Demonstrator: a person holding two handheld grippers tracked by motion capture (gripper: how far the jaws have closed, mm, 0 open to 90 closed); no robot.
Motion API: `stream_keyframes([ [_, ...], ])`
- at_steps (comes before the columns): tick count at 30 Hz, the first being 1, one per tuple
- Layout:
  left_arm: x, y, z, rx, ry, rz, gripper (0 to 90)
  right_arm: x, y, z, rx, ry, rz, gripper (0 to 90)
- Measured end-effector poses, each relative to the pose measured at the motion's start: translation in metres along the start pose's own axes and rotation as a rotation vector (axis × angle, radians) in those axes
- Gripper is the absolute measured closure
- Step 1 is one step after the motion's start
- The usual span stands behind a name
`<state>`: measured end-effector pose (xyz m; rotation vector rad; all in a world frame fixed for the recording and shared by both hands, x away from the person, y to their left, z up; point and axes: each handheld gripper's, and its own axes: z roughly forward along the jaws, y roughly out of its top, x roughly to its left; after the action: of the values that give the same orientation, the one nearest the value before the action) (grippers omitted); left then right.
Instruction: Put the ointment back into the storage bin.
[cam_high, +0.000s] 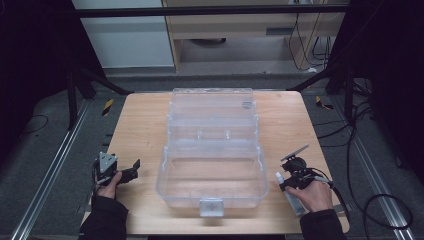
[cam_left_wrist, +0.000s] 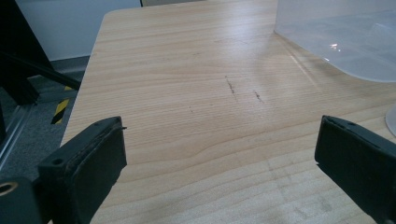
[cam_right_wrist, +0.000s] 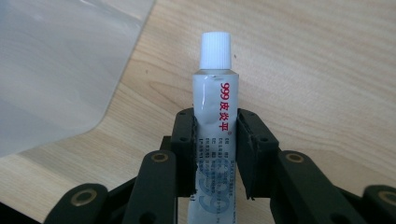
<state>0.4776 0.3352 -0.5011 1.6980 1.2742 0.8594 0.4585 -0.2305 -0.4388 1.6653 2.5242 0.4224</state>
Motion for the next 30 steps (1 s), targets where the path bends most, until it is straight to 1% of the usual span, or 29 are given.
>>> stream_keyframes([
  [2, 0.0, 0.0, 0.0, -0.001, -0.001, 0.0, 1.5, 0.0, 0.002, -0.007, -0.025, 0.008, -0.007, 69.9],
  [3, 0.0, 0.0, 0.0, 0.0, 0.0, 0.0, 1.5, 0.0, 0.004, -0.013, -0.046, 0.012, -0.008, 69.9],
  [6, 0.0, 0.0, 0.0, 0.001, -0.001, -0.001, 1.5, -0.001, 0.006, -0.018, -0.066, 0.011, -0.017, 69.9],
  [7, 0.0, 0.0, 0.0, 0.001, -0.002, 0.0, 1.5, 0.0, 0.008, -0.024, -0.089, 0.025, -0.023, 70.0],
  [8, 0.0, 0.0, 0.0, 0.001, -0.002, 0.0, 1.5, 0.0, 0.008, -0.024, -0.089, 0.025, -0.023, 70.0],
  [9, 0.0, 0.0, 0.0, 0.0, -0.003, 0.0, 1.5, 0.0, 0.009, -0.03, -0.116, 0.03, -0.034, 69.9],
  [10, 0.0, 0.0, 0.0, 0.0, -0.003, 0.0, 1.5, 0.0, 0.009, -0.03, -0.116, 0.03, -0.034, 69.9],
  [12, 0.0, 0.0, 0.0, 0.0, -0.005, 0.002, 1.5, 0.001, 0.011, -0.036, -0.138, 0.028, -0.048, 70.0],
  [15, 0.0, 0.0, 0.0, 0.0, -0.006, 0.003, 1.5, 0.001, 0.014, -0.046, -0.183, 0.032, -0.075, 69.9],
  [17, 0.0, 0.0, 0.0, 0.0, -0.006, 0.001, 1.5, 0.001, 0.016, -0.052, -0.196, 0.041, -0.078, 69.9],
  [19, 0.0, 0.0, 0.0, 0.0, -0.005, 0.001, 1.5, 0.001, 0.017, -0.058, -0.216, 0.04, -0.09, 69.9],
  [20, 0.0, 0.0, 0.0, 0.0, -0.005, 0.001, 1.5, 0.001, 0.018, -0.061, -0.222, 0.039, -0.083, 69.9],
  [21, 0.0, 0.0, 0.0, 0.0, -0.006, 0.002, 1.5, 0.001, 0.018, -0.064, -0.232, 0.039, -0.092, 69.9],
  [22, 0.0, 0.0, 0.0, 0.0, -0.006, 0.002, 1.5, 0.001, 0.018, -0.064, -0.232, 0.039, -0.092, 69.9],
  [26, 0.0, 0.0, 0.0, 0.001, -0.006, 0.0, 1.5, 0.003, 0.022, -0.074, -0.259, 0.042, -0.108, 69.9],
  [27, 0.0, 0.0, 0.0, 0.001, -0.006, 0.0, 1.5, 0.005, 0.025, -0.078, -0.268, 0.045, -0.105, 69.9],
  [30, 0.0, 0.0, 0.0, 0.001, -0.006, 0.001, 1.5, 0.006, 0.028, -0.082, -0.277, 0.04, -0.112, 69.9],
])
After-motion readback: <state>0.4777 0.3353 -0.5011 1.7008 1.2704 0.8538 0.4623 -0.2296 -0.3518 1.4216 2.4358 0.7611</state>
